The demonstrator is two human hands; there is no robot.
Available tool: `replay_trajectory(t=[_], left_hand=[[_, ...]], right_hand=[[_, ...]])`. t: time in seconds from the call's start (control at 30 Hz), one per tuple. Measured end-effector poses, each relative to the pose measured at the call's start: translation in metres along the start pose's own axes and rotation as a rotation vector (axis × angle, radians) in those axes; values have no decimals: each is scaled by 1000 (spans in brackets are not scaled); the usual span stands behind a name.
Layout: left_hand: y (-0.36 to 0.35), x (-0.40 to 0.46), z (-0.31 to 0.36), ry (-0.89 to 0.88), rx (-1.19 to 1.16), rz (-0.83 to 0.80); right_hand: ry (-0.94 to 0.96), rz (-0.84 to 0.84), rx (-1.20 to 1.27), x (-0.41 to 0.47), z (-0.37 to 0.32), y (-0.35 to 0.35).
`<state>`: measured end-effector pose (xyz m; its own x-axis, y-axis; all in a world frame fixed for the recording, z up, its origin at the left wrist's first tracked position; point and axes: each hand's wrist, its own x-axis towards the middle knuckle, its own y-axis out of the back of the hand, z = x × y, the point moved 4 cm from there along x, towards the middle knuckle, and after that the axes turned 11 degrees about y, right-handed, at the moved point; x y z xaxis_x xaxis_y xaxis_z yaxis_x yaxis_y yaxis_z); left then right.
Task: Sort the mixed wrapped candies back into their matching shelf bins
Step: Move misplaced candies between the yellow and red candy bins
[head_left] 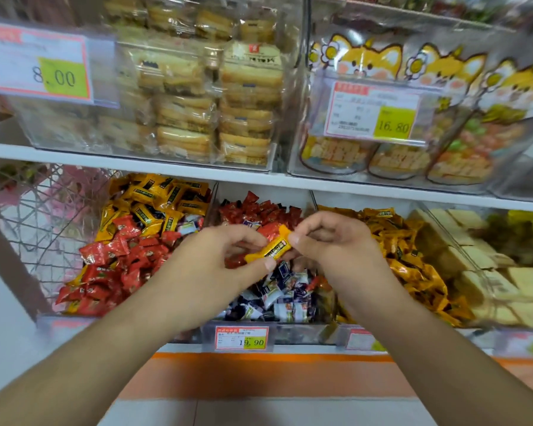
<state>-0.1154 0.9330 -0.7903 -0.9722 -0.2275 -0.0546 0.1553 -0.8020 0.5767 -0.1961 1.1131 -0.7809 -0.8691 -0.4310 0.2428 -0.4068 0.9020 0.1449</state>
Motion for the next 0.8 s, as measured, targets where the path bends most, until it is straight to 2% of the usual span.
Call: replay_trajectory(t=[0.07,0.13,0.2,0.3,0.4,0.47,0.53,0.6,0.7,0.8], left_hand=[[-9,-1,6,38,-111,-29],[-17,-2,14,65,-171,-51],[-26,-3,20,93,-209,-66],[-39,-6,29,105,-231,-94],[-51,-7,34,111,-232,-96],[-53,-5,34,114,-209,-57],[-50,-2,29,101,-144,-8],[-45,1,22,76,-29,43],[-44,6,10,-25,300,55],[-54,12,-2,-102,500,-47]], right_hand=[[3,10,12,-7,0,9],[100,-57,-238,-13,-3,21],[245,-197,-516,-20,-8,29],[411,-306,-749,-27,-7,40],[359,-223,-839,-28,1,63],[318,-52,-868,-23,6,89],[266,172,-922,-15,10,119],[148,260,-1022,-6,18,141],[27,172,-1114,-2,23,142],[137,21,-1033,-3,19,114]])
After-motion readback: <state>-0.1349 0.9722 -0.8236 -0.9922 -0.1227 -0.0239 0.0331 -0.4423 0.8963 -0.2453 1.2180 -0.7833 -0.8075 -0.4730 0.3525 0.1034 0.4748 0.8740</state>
